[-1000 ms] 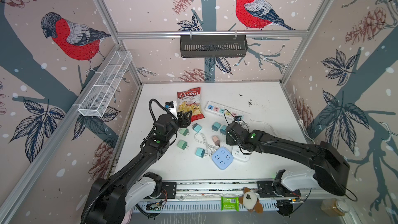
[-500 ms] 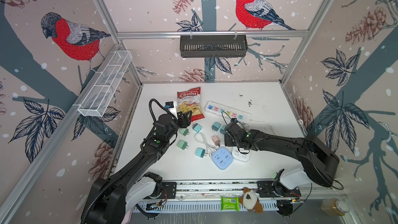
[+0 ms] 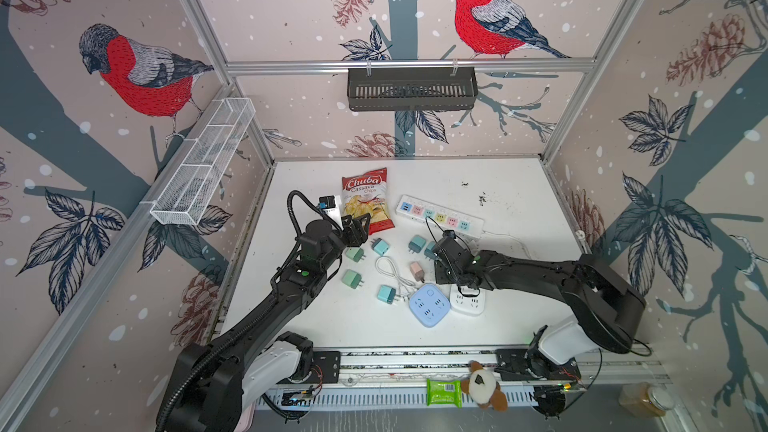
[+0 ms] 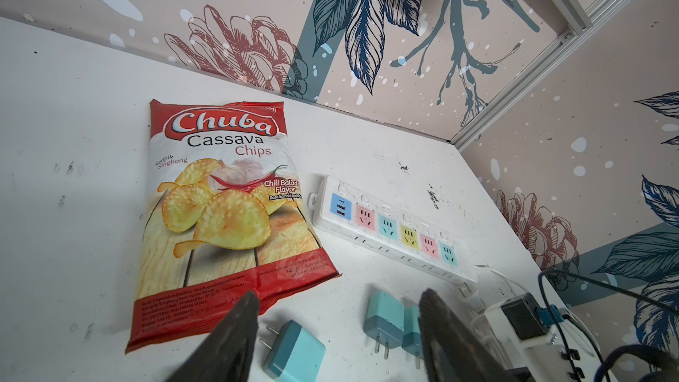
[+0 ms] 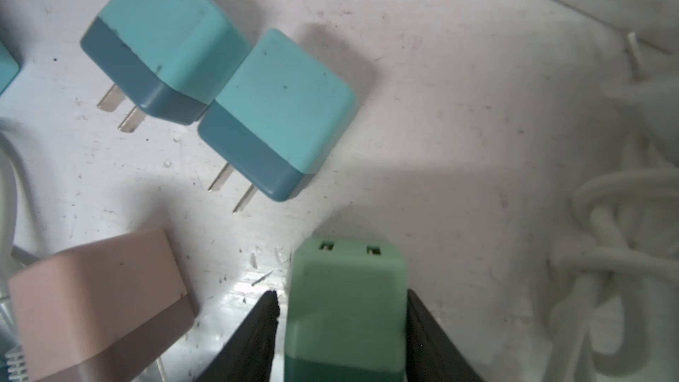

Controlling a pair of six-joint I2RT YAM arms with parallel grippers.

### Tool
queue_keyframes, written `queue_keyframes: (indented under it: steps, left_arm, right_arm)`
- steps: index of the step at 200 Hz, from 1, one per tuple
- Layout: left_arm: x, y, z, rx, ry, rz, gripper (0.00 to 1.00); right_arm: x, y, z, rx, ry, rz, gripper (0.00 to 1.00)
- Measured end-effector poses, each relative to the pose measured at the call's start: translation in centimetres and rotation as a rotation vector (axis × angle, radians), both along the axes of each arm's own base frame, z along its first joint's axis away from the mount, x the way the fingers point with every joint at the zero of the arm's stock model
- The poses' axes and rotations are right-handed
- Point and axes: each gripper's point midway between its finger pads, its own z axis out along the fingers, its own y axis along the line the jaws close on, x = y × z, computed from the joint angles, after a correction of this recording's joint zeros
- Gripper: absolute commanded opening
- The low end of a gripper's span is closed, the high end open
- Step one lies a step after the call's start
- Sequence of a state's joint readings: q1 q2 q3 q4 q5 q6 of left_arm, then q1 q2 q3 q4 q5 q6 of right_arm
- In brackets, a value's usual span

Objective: Insert the plug
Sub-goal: 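Close the right gripper on the mint-green charger and lift it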

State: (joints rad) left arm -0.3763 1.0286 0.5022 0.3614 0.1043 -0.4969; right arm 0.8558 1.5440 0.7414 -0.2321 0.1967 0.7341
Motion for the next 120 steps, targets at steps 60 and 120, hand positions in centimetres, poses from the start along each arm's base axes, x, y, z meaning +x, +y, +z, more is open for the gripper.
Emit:
queue_keyframes:
  steps: [60,120]
  left_arm:
    - [0.2,0.8,0.2,0.004,-0.001,0.048,0.74]
    - [-1.2,3.7,0.5,-0.036,-0.047,0.183,0.88]
  right_arm:
    - [0.0,0.0,0.4,0.005,-0.009,0.003,0.25]
    - [0.8,1.0,9.0,0.162,-0.202,0.003,0.13]
